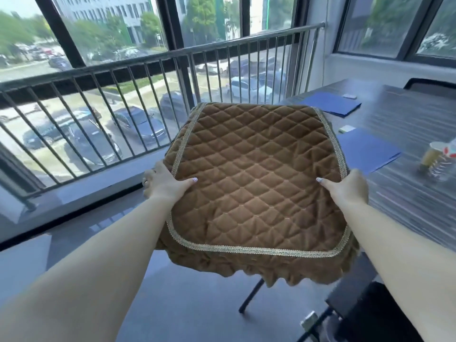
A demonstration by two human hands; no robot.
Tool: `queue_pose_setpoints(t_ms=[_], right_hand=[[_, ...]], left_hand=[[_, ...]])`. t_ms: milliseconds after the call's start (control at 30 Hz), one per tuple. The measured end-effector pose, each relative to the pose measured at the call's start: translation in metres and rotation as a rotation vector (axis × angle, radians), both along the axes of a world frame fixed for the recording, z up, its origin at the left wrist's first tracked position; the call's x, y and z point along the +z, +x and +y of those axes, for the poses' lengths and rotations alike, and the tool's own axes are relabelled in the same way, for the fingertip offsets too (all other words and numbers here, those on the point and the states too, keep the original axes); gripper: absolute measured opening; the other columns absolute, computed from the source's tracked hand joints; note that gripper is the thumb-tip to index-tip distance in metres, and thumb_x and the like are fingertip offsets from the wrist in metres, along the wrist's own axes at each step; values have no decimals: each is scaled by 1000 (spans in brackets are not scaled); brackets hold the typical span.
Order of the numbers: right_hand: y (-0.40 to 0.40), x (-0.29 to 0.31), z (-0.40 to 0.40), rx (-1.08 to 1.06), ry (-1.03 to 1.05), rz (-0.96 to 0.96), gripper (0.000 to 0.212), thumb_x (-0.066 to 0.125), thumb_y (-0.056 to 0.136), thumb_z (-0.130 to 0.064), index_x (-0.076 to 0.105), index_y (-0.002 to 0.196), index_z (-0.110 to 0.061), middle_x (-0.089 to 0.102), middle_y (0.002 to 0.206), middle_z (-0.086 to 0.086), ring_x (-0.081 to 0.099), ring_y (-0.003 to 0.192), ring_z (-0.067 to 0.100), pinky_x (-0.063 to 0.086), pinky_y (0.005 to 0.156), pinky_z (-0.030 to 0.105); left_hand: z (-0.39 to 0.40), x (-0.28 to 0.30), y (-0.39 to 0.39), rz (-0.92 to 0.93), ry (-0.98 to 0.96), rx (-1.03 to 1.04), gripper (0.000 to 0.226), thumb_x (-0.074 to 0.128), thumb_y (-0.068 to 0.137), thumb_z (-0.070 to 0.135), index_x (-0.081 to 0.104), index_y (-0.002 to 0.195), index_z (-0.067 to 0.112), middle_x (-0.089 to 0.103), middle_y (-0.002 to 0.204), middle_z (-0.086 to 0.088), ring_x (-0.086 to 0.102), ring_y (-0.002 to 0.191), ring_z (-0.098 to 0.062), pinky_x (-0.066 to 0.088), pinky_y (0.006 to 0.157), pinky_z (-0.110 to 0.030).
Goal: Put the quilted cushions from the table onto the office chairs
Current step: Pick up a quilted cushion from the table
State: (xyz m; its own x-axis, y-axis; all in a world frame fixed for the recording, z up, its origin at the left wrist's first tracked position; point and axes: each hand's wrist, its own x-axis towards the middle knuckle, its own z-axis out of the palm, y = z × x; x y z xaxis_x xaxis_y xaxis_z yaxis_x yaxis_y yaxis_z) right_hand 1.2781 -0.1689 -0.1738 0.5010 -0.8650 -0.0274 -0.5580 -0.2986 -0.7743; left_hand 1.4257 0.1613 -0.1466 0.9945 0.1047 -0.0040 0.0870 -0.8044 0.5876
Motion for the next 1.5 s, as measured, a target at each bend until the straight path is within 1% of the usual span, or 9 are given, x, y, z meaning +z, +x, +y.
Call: queue_pose_setpoints(t_ms=[367, 600, 700, 933, 1067, 1200, 1367, 1433, 1500], right_hand=[[135, 26, -29, -94, -21, -42, 65, 76, 77, -34, 44, 120, 1, 56, 120, 22, 54, 112, 39, 42, 85, 42], [184, 30, -25, -327, -59, -50, 58, 77, 76, -32, 46, 115, -1, 60, 111, 21, 57, 102, 37, 33, 70, 33], [199, 35, -13, -415, -68, -25, 57, 77, 76, -33, 47, 115, -4, 58, 100, 13, 57, 97, 34, 33, 69, 32], [227, 45, 1, -460, -119, -51, 49, 78, 75, -32, 51, 106, -5, 54, 91, 3, 47, 81, 21, 33, 68, 29], [249, 57, -1, -376, -161, -95, 43, 79, 74, -30, 50, 101, -14, 54, 91, -1, 49, 81, 19, 31, 67, 27], [273, 71, -7, -227, -272, -20, 52, 80, 74, -29, 52, 114, -14, 64, 98, 3, 58, 90, 25, 39, 71, 30], [289, 100, -21, 42, -559, 320, 47, 73, 80, -34, 47, 116, -18, 64, 96, 8, 62, 95, 31, 41, 68, 35], [295, 113, -22, 169, -699, 415, 40, 68, 83, -34, 47, 113, -19, 65, 103, 7, 62, 97, 30, 40, 67, 35], [301, 122, -25, 264, -846, 449, 34, 64, 85, -35, 48, 112, -21, 67, 105, 6, 64, 94, 29, 41, 67, 35]], left_hand=[[-53, 14, 174, 6, -78, -145, 97, 79, 67, 51, 28, 142, 18, 34, 141, -20, 34, 132, -41, 33, 108, -55], [-95, 7, 294, 71, -100, -402, 93, 81, 63, 52, 38, 136, 15, 43, 137, -18, 40, 129, -38, 39, 104, -53], [-109, 1, 337, 120, -86, -475, 102, 78, 48, 65, 45, 130, 16, 54, 129, -15, 50, 121, -37, 45, 99, -52], [-150, -19, 393, 301, -93, -453, 120, 80, 60, 58, 17, 148, 6, 40, 144, -23, 42, 130, -42, 39, 104, -53], [-181, -13, 390, 300, -141, -556, 116, 82, 62, 51, 17, 148, 9, 39, 144, -23, 42, 131, -41, 40, 104, -54], [-211, 5, 371, 116, -153, -795, 102, 76, 71, 46, 18, 150, 19, 42, 144, -16, 45, 129, -37, 44, 101, -53], [-234, 46, 335, -559, -175, -1142, 75, 69, 81, 36, 33, 145, 22, 33, 149, -8, 26, 140, -29, 21, 117, -48], [-243, 61, 326, -818, -71, -1270, 72, 70, 78, 41, 41, 142, 23, 38, 147, -6, 28, 140, -29, 12, 118, -52], [-254, 72, 322, -847, 131, -1383, 66, 66, 79, 50, 47, 137, 24, 48, 141, -2, 37, 136, -27, 13, 116, -52]])
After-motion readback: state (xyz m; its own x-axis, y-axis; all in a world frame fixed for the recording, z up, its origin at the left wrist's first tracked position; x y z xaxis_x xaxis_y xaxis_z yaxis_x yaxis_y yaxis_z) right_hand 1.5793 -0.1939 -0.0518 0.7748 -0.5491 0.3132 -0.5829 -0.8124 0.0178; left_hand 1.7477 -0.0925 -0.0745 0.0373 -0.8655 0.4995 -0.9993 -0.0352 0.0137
